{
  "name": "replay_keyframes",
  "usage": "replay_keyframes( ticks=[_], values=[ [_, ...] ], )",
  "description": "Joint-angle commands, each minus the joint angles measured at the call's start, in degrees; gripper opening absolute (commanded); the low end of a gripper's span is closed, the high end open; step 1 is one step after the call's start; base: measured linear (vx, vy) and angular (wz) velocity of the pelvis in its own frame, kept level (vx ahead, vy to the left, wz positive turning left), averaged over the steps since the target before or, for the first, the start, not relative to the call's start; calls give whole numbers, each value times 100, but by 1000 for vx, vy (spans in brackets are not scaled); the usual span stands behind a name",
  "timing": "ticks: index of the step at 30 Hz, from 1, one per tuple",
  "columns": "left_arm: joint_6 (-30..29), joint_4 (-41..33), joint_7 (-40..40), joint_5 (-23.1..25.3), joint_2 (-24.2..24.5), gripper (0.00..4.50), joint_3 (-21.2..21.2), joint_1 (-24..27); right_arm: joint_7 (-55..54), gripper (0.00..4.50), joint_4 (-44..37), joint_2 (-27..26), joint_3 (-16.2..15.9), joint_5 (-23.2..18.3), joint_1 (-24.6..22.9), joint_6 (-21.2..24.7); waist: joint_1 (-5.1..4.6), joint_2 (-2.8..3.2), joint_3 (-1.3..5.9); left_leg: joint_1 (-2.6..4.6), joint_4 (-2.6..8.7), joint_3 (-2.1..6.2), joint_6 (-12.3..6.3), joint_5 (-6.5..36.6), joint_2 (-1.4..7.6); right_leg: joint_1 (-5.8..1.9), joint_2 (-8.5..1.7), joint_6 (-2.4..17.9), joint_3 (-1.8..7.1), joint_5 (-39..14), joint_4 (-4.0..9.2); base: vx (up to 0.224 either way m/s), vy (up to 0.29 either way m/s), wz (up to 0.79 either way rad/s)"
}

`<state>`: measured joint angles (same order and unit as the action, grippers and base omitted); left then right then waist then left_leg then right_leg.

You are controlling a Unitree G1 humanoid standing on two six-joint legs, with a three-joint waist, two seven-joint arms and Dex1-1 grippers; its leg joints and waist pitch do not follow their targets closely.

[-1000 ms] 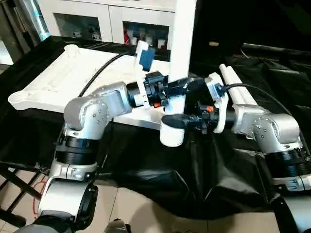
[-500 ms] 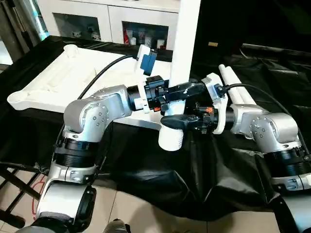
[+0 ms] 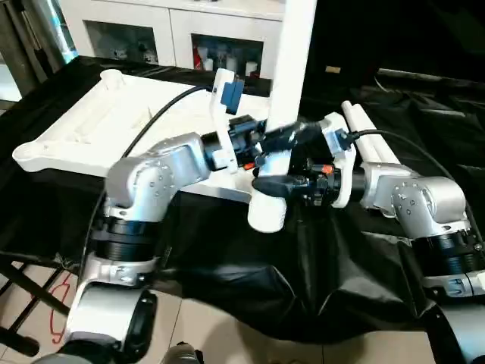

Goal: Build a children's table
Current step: Pick table leg

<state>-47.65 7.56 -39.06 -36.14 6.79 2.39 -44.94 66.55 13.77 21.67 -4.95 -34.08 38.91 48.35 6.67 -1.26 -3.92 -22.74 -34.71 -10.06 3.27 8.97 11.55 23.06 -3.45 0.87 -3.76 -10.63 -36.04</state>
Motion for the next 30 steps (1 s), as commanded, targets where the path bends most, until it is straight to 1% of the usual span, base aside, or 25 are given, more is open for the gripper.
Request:
replay_keyframes(
  ticks=[1,2,3,4,5,6,7,8,10,11,12,14,15,19,20,21,22,25,30],
  values=[
    [73,94,289,144,-66,308,56,-119,-11,189,-129,-33,12,-28,42,-43,28,-63,500,126,328,34,-48,580,151,-348,-443,1104,255,-657,389,0,0,0],
    [67,92,338,138,-79,308,90,-118,-26,188,-130,-39,16,-24,42,-49,30,-43,501,123,325,35,-55,561,148,-347,-440,1119,255,-626,386,0,0,0],
    [58,89,422,129,-100,308,147,-116,-52,188,-131,-49,23,-18,41,-59,28,-41,500,125,325,33,-54,570,151,-341,-436,1126,255,-614,388,0,0,0],
    [53,94,587,145,-129,308,222,-118,-96,188,-122,-66,24,6,45,-89,25,-68,500,127,325,31,-60,583,149,-346,-435,1137,251,-610,390,0,0,0],
    [53,94,587,145,-129,308,222,-118,-96,188,-122,-66,24,6,45,-89,25,-68,500,127,325,31,-60,583,149,-346,-435,1137,251,-610,390,0,0,0],
    [77,114,732,190,-150,308,267,-127,-130,188,-106,-74,13,41,53,-128,23,-60,500,131,324,36,-57,594,154,-342,-436,1148,250,-612,387,0,0,0],
    [115,135,849,225,-165,308,288,-136,-161,188,-92,-81,4,65,59,-154,23,-65,498,123,323,33,-62,584,150,-346,-437,1143,253,-613,388,0,0,0],
    [115,135,849,225,-165,279,288,-136,-161,188,-92,-81,4,65,59,-154,25,-65,498,126,325,34,-60,590,149,-345,-437,1135,251,-635,390,0,0,0],
    [199,200,1058,284,-220,272,358,-169,-228,188,-56,-102,-4,128,75,-218,27,-81,492,131,325,29,-61,624,150,-339,-438,1106,253,-723,406,0,0,0],
    [217,217,1105,298,-232,268,374,-177,-245,188,-46,-108,-4,143,80,-233,34,-76,491,131,324,28,-51,628,149,-335,-443,1093,254,-765,411,0,0,0],
    [260,238,1229,327,-264,254,408,-184,-324,188,-14,-139,-10,200,94,-296,34,-86,491,121,324,30,-41,615,148,-341,-441,1072,254,-763,404,0,0,0],
    [263,224,1241,329,-267,227,400,-176,-352,188,-8,-149,-16,217,98,-319,34,-82,497,125,324,32,-58,595,147,-342,-443,1056,252,-752,402,0,0,0],
    [275,167,1242,322,-287,227,383,-158,-394,188,1,-166,-23,251,98,-383,32,-94,498,124,323,31,-67,574,147,-342,-441,1057,251,-731,400,0,0,0],
    [292,118,1250,314,-309,194,372,-146,-424,188,9,-181,-27,282,97,-445,34,-87,498,113,319,31,-99,519,144,-345,-439,1065,251,-654,388,0,0,0],
    [295,111,1242,312,-310,192,368,-143,-428,223,11,-185,-24,280,97,-445,35,-83,500,121,318,31,-101,522,147,-340,-439,1072,251,-648,388,0,0,0],
    [307,26,1154,269,-312,190,320,-114,-448,243,43,-219,-4,255,99,-404,34,-97,496,122,319,27,-110,534,147,-336,-436,1082,250,-657,388,0,0,0],
    [300,-38,1117,239,-315,187,294,-90,-469,257,58,-239,-7,256,99,-384,36,-79,497,122,320,32,-102,546,151,-337,-443,1090,249,-673,387,0,0,0],
    [300,-130,1029,194,-301,187,229,-53,-525,281,84,-254,-27,319,110,-399,24,-77,493,122,325,33,-80,601,154,-335,-443,1087,250,-706,396,0,0,0],
    [287,-195,929,162,-273,186,134,-35,-532,284,112,-281,-39,325,126,-392,30,-62,494,132,328,34,-58,614,157,-330,-440,1092,251,-701,394,0,0,0]
  ],
)
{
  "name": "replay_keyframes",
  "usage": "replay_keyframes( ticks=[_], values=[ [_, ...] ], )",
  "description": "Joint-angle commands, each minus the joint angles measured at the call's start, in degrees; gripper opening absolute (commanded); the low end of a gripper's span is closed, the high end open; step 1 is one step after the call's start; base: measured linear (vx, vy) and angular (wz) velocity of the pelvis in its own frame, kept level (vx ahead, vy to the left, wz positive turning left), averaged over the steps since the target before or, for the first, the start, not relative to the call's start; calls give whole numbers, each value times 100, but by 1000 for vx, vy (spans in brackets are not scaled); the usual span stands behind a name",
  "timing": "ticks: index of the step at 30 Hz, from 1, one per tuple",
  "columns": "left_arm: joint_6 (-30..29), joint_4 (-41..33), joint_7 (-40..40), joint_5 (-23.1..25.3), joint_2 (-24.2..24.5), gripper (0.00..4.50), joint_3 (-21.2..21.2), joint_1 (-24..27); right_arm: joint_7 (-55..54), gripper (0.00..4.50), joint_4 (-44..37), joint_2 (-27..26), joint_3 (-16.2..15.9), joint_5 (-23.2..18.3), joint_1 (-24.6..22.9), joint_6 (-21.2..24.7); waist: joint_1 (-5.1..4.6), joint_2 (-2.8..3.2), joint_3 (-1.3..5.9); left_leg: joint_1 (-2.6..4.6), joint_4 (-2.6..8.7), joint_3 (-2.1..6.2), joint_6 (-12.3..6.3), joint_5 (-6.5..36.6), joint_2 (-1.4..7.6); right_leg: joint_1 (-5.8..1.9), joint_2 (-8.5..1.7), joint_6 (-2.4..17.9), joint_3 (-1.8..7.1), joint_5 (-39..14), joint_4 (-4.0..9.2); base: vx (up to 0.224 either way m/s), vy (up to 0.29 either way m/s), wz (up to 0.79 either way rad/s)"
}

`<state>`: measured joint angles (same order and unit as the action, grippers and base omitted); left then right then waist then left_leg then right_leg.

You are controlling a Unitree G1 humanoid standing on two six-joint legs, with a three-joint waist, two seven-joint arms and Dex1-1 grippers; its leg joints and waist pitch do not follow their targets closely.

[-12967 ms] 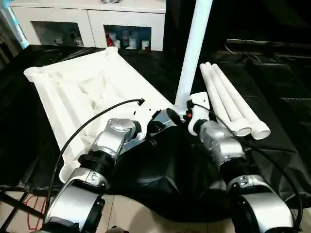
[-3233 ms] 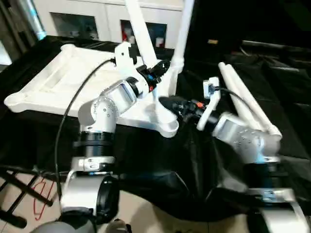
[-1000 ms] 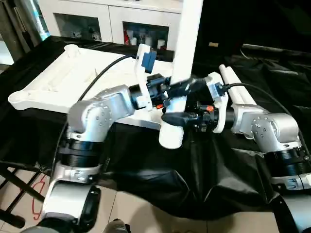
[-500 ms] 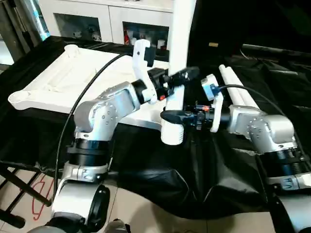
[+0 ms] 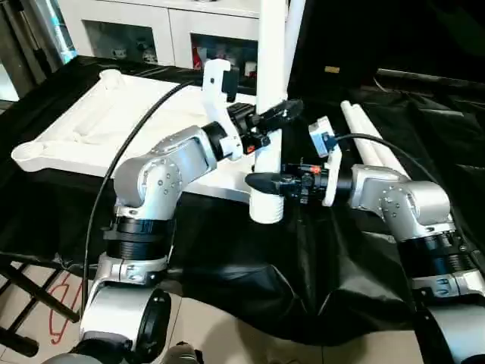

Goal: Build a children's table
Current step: Pick table leg

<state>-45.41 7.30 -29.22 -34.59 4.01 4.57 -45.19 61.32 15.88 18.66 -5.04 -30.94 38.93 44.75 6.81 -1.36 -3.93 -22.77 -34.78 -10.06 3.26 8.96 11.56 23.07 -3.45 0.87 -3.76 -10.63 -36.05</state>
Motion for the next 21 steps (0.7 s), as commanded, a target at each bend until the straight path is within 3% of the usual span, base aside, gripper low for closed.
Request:
replay_keyframes(
  ticks=[1,21],
  values=[
    [73,-172,-89,9,16,186,-102,-10,-9,284,-96,15,-36,16,128,-24,16,-59,495,130,335,34,-57,611,152,-336,-439,1091,252,-679,394,0,0,0],
    [22,-354,-684,27,283,186,-521,59,75,284,46,87,-261,224,142,-50,5,-59,495,137,339,31,-9,621,155,-331,-441,1080,257,-681,382,0,0,0]
  ],
)
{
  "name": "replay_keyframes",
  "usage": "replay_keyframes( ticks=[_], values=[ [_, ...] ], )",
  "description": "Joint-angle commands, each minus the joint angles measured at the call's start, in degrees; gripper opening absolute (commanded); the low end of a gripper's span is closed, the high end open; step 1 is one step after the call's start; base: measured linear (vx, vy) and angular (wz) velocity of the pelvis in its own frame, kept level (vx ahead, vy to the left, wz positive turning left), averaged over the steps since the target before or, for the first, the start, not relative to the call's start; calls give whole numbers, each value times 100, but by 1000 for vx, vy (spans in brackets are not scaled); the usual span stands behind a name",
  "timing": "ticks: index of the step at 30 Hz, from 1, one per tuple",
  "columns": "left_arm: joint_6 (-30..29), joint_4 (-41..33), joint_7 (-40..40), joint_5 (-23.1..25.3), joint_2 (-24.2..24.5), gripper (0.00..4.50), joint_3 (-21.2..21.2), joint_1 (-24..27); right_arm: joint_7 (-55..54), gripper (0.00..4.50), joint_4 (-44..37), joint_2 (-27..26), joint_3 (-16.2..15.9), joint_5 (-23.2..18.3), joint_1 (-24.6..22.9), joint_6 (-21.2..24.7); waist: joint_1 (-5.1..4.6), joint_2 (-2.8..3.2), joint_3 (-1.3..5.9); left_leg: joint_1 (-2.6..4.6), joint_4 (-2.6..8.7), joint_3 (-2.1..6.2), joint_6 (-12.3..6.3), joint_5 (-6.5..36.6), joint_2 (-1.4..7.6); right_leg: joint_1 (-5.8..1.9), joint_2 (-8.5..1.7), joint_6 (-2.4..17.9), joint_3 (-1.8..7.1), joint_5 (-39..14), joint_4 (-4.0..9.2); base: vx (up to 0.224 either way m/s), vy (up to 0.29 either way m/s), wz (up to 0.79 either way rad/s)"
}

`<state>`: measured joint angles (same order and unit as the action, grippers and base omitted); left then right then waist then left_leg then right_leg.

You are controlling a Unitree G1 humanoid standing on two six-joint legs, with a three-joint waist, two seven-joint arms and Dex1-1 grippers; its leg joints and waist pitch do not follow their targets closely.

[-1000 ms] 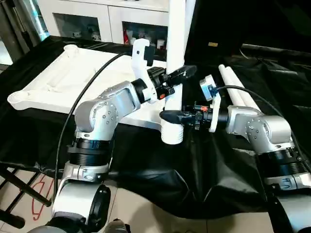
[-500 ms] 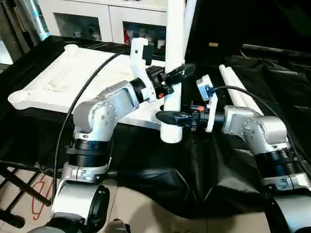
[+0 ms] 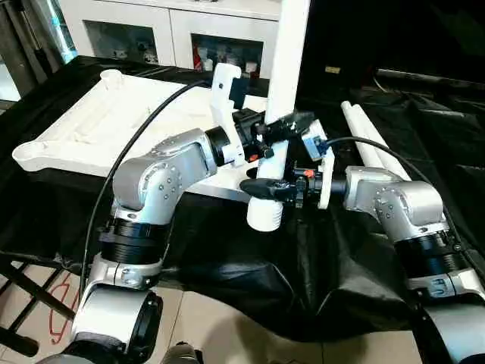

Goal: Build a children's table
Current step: Pick table leg

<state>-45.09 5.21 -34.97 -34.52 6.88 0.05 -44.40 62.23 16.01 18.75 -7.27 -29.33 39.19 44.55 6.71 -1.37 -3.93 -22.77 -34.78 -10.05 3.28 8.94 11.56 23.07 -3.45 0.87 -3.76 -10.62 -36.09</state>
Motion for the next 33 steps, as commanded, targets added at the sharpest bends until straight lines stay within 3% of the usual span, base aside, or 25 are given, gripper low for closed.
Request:
replay_keyframes(
  ticks=[1,4,6,12,14,23,26,31,33],
  values=[
    [-6,-141,-122,17,3,186,-78,-24,-12,284,38,82,-43,65,114,-34,16,-57,496,133,338,32,-10,609,152,-334,-439,1084,258,-659,381,0,0,0],
    [1,-131,-138,5,18,186,-90,-29,-3,284,60,80,-33,80,115,-34,14,-56,496,133,336,31,-24,594,152,-334,-438,1093,258,-625,380,0,0,0],
    [2,-130,-138,-3,24,186,-90,-29,3,250,61,76,-22,81,114,-25,16,-58,498,132,334,29,-27,593,150,-336,-436,1103,258,-608,377,0,0,0],
    [26,-97,-130,-3,21,186,-85,-38,-2,210,88,64,19,81,121,-20,13,-48,497,136,337,32,-11,635,153,-334,-437,1092,258,-661,384,0,0,0],
    [31,-83,-136,5,12,186,-92,-43,7,196,107,70,26,88,121,-29,10,-71,495,136,338,29,-18,633,153,-336,-438,1092,258,-664,385,0,0,0],
    [245,18,-74,211,11,186,-158,-59,-7,191,61,46,25,82,109,20,4,-77,493,132,335,26,-33,606,150,-332,-435,1050,260,-709,391,0,0,0],
    [292,75,-31,257,-6,256,-147,-70,-29,191,28,25,31,70,94,33,0,-62,495,136,337,29,-25,606,153,-328,-432,1063,258,-663,389,0,0,0],
    [798,286,216,152,-274,296,295,-186,-250,191,-33,-111,208,-8,4,-5,-10,-76,497,129,333,27,-17,624,146,-343,-435,1084,262,-652,398,0,0,0],
    [1093,391,370,-129,-478,298,712,-298,-379,191,-49,-195,329,-61,-25,-51,-6,-79,502,125,331,30,-31,607,147,-349,-443,1102,261,-581,394,0,0,0]
  ],
)
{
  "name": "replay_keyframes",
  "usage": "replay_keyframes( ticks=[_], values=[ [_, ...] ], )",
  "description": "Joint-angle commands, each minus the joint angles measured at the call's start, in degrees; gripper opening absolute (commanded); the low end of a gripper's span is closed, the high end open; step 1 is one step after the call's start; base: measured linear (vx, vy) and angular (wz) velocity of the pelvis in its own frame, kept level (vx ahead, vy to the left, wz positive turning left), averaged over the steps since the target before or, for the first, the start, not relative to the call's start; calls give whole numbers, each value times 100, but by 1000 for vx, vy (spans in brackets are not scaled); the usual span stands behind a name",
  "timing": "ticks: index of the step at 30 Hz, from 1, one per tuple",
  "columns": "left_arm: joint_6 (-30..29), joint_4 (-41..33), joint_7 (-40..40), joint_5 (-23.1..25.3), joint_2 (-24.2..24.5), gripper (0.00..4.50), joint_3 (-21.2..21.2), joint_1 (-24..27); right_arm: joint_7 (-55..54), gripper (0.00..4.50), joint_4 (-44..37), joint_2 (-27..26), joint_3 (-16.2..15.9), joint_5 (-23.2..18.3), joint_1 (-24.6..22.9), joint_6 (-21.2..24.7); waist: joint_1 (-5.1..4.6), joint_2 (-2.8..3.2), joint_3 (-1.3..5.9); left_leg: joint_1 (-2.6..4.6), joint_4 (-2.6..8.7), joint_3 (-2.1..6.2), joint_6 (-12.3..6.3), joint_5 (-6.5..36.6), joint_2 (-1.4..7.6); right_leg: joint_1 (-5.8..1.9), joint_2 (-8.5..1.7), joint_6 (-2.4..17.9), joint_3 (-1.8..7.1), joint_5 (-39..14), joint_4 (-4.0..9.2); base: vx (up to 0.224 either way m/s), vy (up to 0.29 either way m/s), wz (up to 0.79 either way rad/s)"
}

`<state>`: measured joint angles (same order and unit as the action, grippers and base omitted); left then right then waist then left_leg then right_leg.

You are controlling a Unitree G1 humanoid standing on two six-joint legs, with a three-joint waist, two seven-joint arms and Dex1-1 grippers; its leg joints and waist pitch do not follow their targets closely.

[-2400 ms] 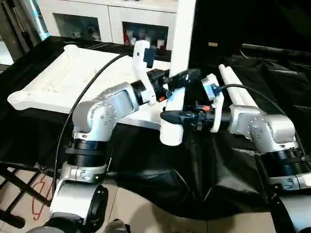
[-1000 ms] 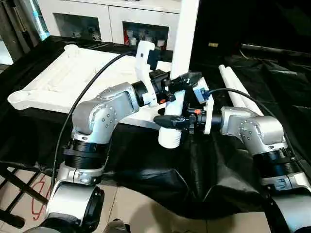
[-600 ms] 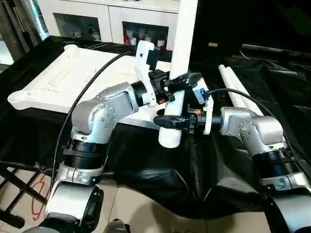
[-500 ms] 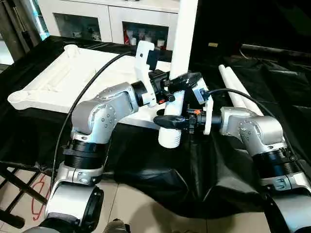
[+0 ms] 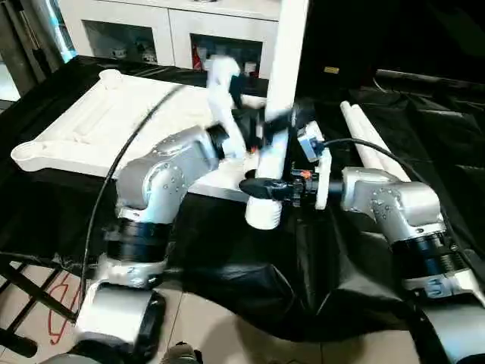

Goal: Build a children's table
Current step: Pick table leg

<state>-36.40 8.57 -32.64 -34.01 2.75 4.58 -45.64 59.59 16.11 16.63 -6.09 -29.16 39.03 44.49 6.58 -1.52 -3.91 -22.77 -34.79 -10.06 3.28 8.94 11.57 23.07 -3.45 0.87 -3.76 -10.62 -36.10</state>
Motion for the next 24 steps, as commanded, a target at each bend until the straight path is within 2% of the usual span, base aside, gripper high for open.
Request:
replay_keyframes(
  ticks=[1,4,5,7,8,11,12,13,14,15,17,18,19,20,21,23,24],
  values=[
    [291,80,180,-304,-135,298,407,-210,-157,191,-66,-8,249,-96,-18,-62,14,-65,508,124,329,32,-29,589,147,-357,-450,1135,258,-536,385,0,0,0],
    [619,231,519,-701,-332,298,1018,-400,-359,191,-88,-162,475,-229,-50,-136,15,-60,508,126,326,33,-50,608,146,-350,-440,1194,253,-479,376,0,0,0],
    [626,233,522,-705,-334,298,1025,-402,-362,191,-89,-164,478,-230,-50,-138,11,-63,507,128,322,28,-69,619,145,-349,-445,1191,254,-479,385,0,0,0],
    [1158,458,762,-945,-387,298,1545,-560,-664,191,-104,-309,730,-317,-88,-274,14,-47,507,130,323,30,-79,622,142,-347,-442,1170,255,-476,393,0,0,0],
    [1210,504,799,-993,-366,298,1634,-589,-740,191,-108,-333,781,-322,-97,-312,17,-44,508,135,321,30,-73,624,140,-341,-445,1164,255,-479,392,0,0,0],
    [1401,648,683,-745,-125,298,1643,-591,-969,191,-85,-351,873,-228,-145,-413,0,-34,514,153,334,34,-30,579,142,-337,-422,1074,253,-451,372,0,0,0],
    [1426,883,525,-78,299,298,1221,-507,-1145,190,-67,-339,904,-96,-218,-505,-1,-40,510,151,342,40,-34,573,143,-334,-421,1033,252,-481,384,0,0,0],
    [1424,973,481,174,452,298,1050,-476,-1200,190,-63,-335,913,-52,-243,-536,-12,-9,506,176,358,49,-15,623,151,-296,-407,846,255,-660,391,0,0,0],
    [1633,1190,141,897,879,298,361,-322,-1450,190,-28,-352,948,125,-308,-719,-17,-8,500,181,369,50,16,650,154,-299,-413,780,257,-748,399,0,0,0],
    [1822,1346,-105,1370,1152,298,-99,-213,-1638,190,-15,-375,971,240,-355,-845,-28,19,486,176,386,47,104,705,155,-291,-420,667,269,-906,413,0,0,0],
    [2326,1775,-648,2256,1610,298,-1081,36,-2179,190,66,-371,931,632,-442,-1166,16,106,503,210,408,83,279,743,160,-250,-438,542,268,-978,434,0,0,0],
    [2448,1933,-811,2428,1686,298,-1298,94,-2331,190,90,-361,905,739,-464,-1218,-19,98,500,211,405,56,341,785,158,-245,-413,570,277,-901,416,0,0,0],
    [2448,1933,-811,2428,1686,298,-1298,94,-2331,190,90,-361,905,739,-464,-1218,-13,88,515,216,407,53,412,801,155,-263,-424,667,278,-717,384,0,0,0],
    [2668,2301,-1119,2675,1709,298,-1640,158,-2611,190,94,-390,954,844,-519,-1323,1,113,524,206,402,61,426,759,148,-271,-434,711,278,-591,375,0,0,0],
    [2751,2436,-1229,2738,1696,298,-1732,163,-2708,190,95,-400,978,870,-532,-1348,-1,94,536,189,401,53,425,750,142,-301,-439,879,279,-297,347,0,0,0],
    [2905,2650,-1380,2854,1690,298,-1872,154,-2826,190,100,-404,989,924,-556,-1388,-9,77,541,175,397,49,394,730,139,-316,-445,949,280,-174,329,0,0,0],
    [3117,3023,-1576,3078,1700,298,-2100,91,-2930,190,97,-384,948,1039,-598,-1451,-13,76,529,168,400,53,364,780,139,-318,-454,1009,278,-162,339,0,0,0]
  ],
)
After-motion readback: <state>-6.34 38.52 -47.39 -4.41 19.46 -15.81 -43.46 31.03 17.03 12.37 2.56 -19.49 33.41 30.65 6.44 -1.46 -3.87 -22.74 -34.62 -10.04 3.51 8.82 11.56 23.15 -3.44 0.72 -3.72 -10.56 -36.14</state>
